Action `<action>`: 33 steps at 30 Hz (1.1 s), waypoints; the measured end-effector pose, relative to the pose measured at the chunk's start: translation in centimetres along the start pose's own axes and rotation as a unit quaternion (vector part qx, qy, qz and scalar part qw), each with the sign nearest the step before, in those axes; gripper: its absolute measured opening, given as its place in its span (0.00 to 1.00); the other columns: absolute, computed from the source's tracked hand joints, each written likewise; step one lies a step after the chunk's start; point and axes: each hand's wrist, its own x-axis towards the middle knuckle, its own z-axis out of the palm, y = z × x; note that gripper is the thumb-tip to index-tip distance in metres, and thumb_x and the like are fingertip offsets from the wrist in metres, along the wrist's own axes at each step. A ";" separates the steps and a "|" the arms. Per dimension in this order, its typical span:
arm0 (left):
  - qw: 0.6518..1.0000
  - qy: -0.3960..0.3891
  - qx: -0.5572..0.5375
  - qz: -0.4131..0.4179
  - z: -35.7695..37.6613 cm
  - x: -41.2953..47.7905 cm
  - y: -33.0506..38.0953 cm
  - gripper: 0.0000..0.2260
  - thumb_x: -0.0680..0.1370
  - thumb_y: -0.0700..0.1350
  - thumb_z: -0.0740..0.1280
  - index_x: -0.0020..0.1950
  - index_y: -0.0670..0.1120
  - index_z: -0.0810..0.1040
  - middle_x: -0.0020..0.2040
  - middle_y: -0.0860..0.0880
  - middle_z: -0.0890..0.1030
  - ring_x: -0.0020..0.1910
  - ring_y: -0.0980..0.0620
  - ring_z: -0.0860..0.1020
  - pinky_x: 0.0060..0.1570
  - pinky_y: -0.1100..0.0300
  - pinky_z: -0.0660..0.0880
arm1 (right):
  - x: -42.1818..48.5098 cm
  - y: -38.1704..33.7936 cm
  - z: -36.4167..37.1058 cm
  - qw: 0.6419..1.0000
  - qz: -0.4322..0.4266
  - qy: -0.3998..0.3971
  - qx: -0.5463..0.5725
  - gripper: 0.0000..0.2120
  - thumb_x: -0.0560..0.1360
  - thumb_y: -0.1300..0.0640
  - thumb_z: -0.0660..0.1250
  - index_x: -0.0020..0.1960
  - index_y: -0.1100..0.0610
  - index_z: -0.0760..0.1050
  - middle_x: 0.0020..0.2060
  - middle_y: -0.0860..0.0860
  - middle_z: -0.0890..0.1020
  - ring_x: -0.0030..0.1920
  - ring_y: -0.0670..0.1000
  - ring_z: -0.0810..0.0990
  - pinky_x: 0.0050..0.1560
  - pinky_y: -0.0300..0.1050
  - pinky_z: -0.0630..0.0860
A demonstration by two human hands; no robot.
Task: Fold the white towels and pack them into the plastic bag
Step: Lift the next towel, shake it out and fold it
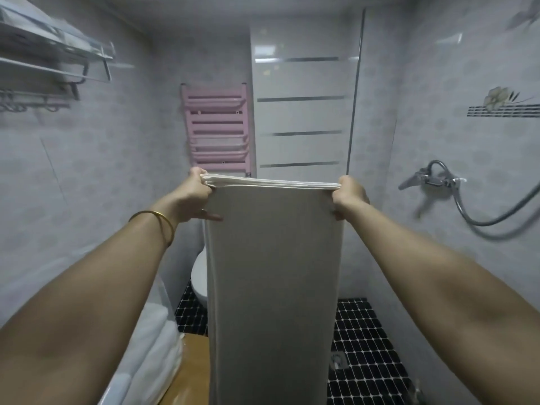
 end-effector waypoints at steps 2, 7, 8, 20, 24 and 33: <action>1.000 0.008 -0.006 -0.004 -0.5 -0.1 -0.2 0.14 0.79 0.33 0.52 0.56 0.52 0.61 0.54 0.46 0.65 0.43 0.48 0.71 0.24 0.54 0.78 | 0.0 0.0 0.5 0.999 -0.041 -0.003 -0.028 0.06 0.74 0.63 0.54 0.46 0.58 0.69 0.46 0.58 0.75 0.44 0.62 0.80 0.41 0.52 0.81; 0.997 0.080 0.018 0.014 -1.3 -0.2 -0.9 0.12 0.80 0.35 0.52 0.56 0.52 0.62 0.46 0.51 0.68 0.38 0.54 0.70 0.23 0.62 0.73 | 0.4 -0.5 1.2 0.994 -0.016 -0.057 0.091 0.05 0.73 0.61 0.69 0.45 0.58 0.72 0.43 0.55 0.76 0.41 0.60 0.80 0.39 0.56 0.82; 0.994 0.099 0.031 0.027 -1.5 -0.1 -1.0 0.13 0.79 0.35 0.52 0.57 0.51 0.62 0.44 0.50 0.68 0.35 0.54 0.68 0.25 0.62 0.69 | 0.4 -0.5 1.2 0.987 0.010 -0.084 0.139 0.06 0.71 0.63 0.71 0.46 0.60 0.74 0.45 0.56 0.77 0.44 0.59 0.79 0.40 0.56 0.82; 0.977 0.183 0.103 0.042 -2.0 -1.1 -2.6 0.14 0.78 0.39 0.53 0.61 0.38 0.70 0.58 0.37 0.76 0.57 0.38 0.75 0.52 0.47 0.74 | -0.5 2.0 2.2 0.958 -0.012 -0.190 0.216 0.11 0.80 0.53 0.61 0.61 0.54 0.72 0.49 0.49 0.77 0.43 0.49 0.75 0.41 0.41 0.70; 0.963 0.208 0.157 0.068 -1.7 -1.2 -3.2 0.09 0.79 0.43 0.53 0.58 0.44 0.66 0.54 0.44 0.74 0.51 0.45 0.72 0.50 0.54 0.67 | -0.7 3.6 3.2 0.971 -0.094 -0.139 0.168 0.13 0.81 0.50 0.58 0.58 0.58 0.71 0.42 0.48 0.74 0.42 0.49 0.72 0.45 0.44 0.69; 0.969 0.174 0.176 0.012 -1.3 -1.8 -5.2 0.17 0.81 0.46 0.52 0.59 0.36 0.73 0.56 0.37 0.77 0.54 0.39 0.75 0.51 0.53 0.70 | -1.6 4.9 4.2 0.983 -0.064 -0.161 0.064 0.11 0.81 0.54 0.52 0.47 0.56 0.71 0.43 0.51 0.72 0.41 0.51 0.70 0.40 0.42 0.68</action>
